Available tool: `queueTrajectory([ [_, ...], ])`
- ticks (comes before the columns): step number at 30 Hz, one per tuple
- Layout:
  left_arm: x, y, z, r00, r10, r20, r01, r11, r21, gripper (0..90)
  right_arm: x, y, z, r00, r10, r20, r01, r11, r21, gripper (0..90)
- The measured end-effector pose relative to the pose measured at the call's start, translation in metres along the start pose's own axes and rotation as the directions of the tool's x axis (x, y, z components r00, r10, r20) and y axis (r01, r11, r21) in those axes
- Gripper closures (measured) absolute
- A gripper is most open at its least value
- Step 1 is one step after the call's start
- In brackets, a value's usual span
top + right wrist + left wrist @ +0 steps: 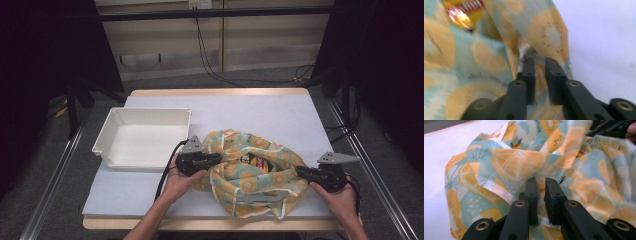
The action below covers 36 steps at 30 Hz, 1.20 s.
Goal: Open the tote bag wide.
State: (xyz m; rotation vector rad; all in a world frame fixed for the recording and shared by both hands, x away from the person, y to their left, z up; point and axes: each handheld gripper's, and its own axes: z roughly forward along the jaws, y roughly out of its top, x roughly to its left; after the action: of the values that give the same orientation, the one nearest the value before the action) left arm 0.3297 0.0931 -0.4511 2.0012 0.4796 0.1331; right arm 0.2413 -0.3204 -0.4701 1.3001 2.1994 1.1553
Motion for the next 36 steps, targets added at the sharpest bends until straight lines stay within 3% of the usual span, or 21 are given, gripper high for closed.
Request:
queueTrajectory([
  [3,-0.001,0.003,-0.006,0.9994,-0.022,0.026,0.022,0.9994,-0.027,79.9,0.005,0.011,-0.009,0.9992,-0.007,-0.041,0.005,0.998,-0.060,70.0],
  [9,-0.005,0.010,-0.015,0.9985,-0.026,0.047,0.029,0.9968,-0.075,79.8,0.013,0.035,-0.020,0.9958,-0.032,-0.086,0.020,0.991,-0.136,60.8],
  [13,-0.011,0.017,-0.020,0.9974,-0.022,0.068,0.030,0.9934,-0.111,79.8,0.018,0.052,-0.018,0.9908,-0.061,-0.121,0.042,0.987,-0.156,57.1],
  [18,-0.025,0.031,-0.023,0.9934,0.019,0.113,-0.003,0.9901,-0.140,79.8,0.025,0.076,-0.007,0.9839,-0.094,-0.152,0.068,0.984,-0.167,54.5],
  [22,-0.035,0.036,-0.012,0.9857,0.048,0.161,-0.027,0.9912,-0.129,77.3,0.031,0.094,0.005,0.9777,-0.115,-0.175,0.084,0.980,-0.178,53.0],
  [25,-0.039,0.037,0.000,0.9834,0.068,0.168,-0.052,0.9936,-0.101,76.1,0.033,0.106,0.014,0.9713,-0.132,-0.198,0.095,0.978,-0.184,52.1],
  [28,-0.040,0.036,0.011,0.9806,0.072,0.182,-0.059,0.9953,-0.077,72.6,0.035,0.110,0.031,0.9636,-0.145,-0.225,0.110,0.981,-0.160,49.1],
  [31,-0.046,0.035,0.021,0.9755,0.103,0.194,-0.097,0.9944,-0.040,67.1,0.037,0.109,0.047,0.9592,-0.148,-0.241,0.120,0.985,-0.128,45.4],
  [36,-0.046,0.029,0.035,0.9799,0.083,0.182,-0.083,0.9965,-0.010,59.0,0.037,0.107,0.075,0.9565,-0.146,-0.253,0.131,0.989,-0.075,34.5],
])
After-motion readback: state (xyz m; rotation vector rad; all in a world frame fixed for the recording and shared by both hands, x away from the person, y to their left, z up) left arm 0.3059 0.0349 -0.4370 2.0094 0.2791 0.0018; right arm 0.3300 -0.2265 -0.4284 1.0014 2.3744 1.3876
